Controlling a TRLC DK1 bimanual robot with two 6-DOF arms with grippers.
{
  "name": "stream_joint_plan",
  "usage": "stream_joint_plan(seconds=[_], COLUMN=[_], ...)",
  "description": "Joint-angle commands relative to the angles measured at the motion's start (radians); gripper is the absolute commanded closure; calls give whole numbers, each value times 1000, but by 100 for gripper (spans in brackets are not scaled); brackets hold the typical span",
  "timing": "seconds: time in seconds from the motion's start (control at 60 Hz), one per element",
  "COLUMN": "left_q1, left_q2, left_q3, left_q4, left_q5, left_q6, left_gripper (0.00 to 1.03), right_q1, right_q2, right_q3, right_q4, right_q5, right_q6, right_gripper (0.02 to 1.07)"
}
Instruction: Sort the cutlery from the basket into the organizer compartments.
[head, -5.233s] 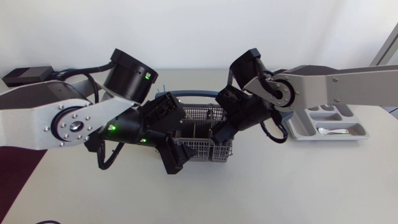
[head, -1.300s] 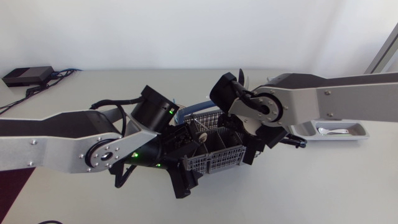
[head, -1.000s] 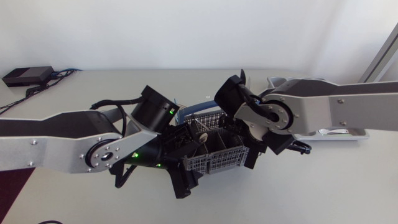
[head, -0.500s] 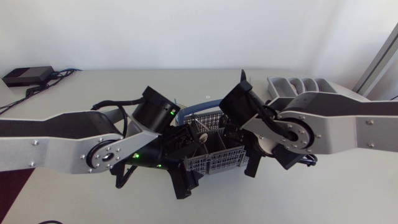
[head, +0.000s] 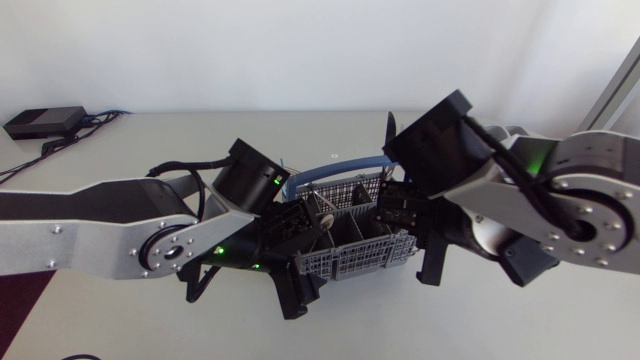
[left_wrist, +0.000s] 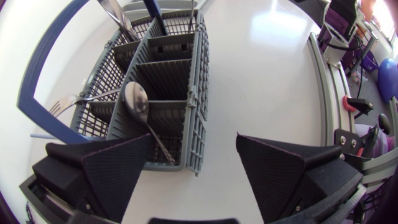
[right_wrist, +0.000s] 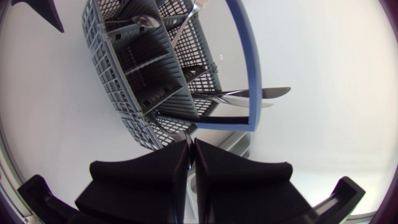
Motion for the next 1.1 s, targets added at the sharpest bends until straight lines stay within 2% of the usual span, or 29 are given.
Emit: stream_joint_plan(seconds=[0.0, 0.2, 0.317, 0.55, 0.717, 0.9, 1.083], left_q1=[1, -1, -1, 11, 14, 14, 14], left_q2=[4, -1, 2, -4, -13, -16, -13], left_q3=[2, 2, 2, 1, -5, -5, -1], left_q4=[2, 2, 2, -4, -7, -9, -9], left_q5=[-7, -10, -17, -21, -21, -21, -21], left_q6=[0, 2, 2, 3, 5, 5, 5], left_gripper=[10, 10, 10, 10, 10, 10, 10], right_q1=[18, -7, -48, -229, -484, -675, -818], right_q2=[-69, -234, -312, -420, -447, -444, -394], right_q3=[0, 23, 21, -13, -80, -120, -160], right_q4=[-16, -54, -76, -100, -45, -42, 24], right_q5=[-5, -9, -43, -192, -373, -525, -612], right_q6=[-58, -193, -262, -458, -701, -911, -1110], right_gripper=[101, 101, 101, 101, 101, 101, 101])
